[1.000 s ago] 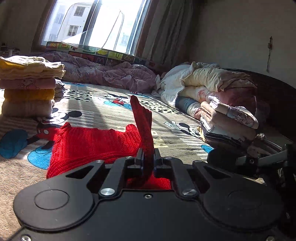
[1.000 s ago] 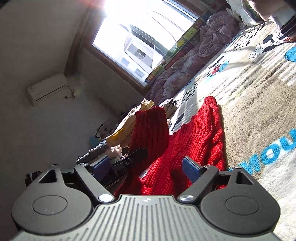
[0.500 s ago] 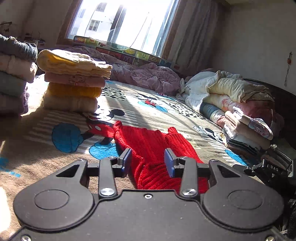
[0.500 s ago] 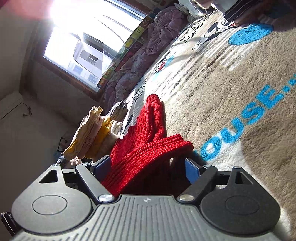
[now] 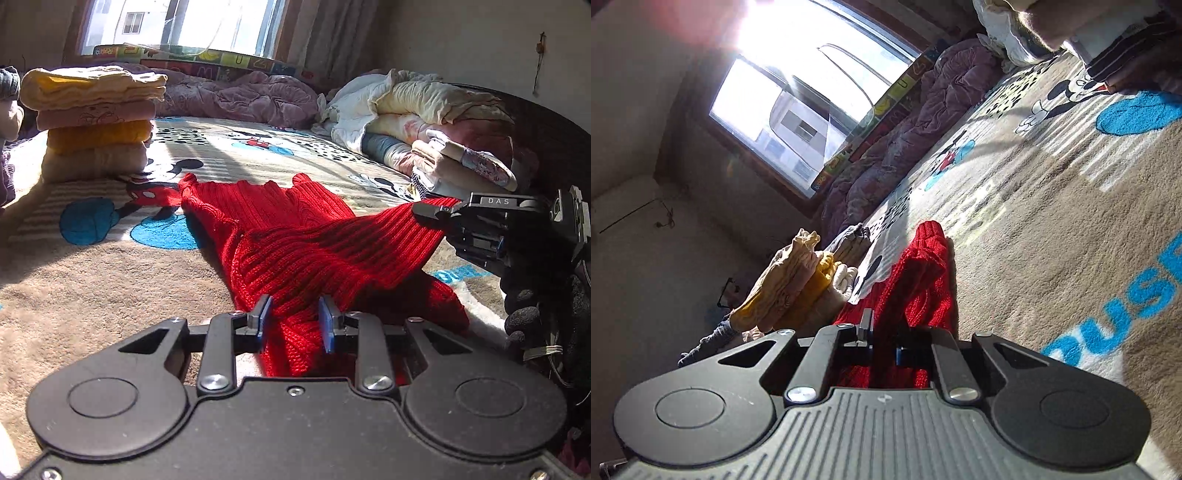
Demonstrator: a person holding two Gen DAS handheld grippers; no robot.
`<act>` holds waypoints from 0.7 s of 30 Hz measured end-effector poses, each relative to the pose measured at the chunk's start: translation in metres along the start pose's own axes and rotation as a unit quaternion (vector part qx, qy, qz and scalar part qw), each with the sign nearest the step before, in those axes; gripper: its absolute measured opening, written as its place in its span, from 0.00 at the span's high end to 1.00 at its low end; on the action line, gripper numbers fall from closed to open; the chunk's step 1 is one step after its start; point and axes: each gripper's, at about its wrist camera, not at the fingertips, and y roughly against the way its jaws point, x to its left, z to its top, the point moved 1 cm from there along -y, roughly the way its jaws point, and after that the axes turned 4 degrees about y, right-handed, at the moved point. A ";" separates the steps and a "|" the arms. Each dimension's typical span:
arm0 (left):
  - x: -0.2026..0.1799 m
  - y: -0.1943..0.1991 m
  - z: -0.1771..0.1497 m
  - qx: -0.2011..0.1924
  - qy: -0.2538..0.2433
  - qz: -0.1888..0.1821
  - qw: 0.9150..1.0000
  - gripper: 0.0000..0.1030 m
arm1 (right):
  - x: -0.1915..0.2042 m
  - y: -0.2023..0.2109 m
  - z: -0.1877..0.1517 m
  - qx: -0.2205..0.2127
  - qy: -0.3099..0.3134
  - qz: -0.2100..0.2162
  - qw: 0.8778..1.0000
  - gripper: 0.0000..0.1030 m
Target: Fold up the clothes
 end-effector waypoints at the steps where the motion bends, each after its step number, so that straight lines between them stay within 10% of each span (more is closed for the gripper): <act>1: -0.005 -0.005 -0.002 0.007 -0.007 -0.002 1.000 0.76 | 0.002 0.008 0.005 -0.017 0.003 0.002 1.000 0.89; 8: -0.006 -0.016 -0.001 0.039 -0.005 -0.016 0.999 0.75 | -0.026 0.023 0.012 -0.022 -0.033 -0.021 0.999 0.89; 16: 0.062 0.022 0.017 -0.026 0.104 0.039 0.993 0.75 | -0.029 0.026 0.010 -0.016 -0.038 -0.007 0.999 0.89; 21: 0.047 0.017 0.016 -0.021 0.076 0.010 0.997 0.75 | -0.033 0.026 0.009 -0.012 -0.044 -0.006 0.999 0.89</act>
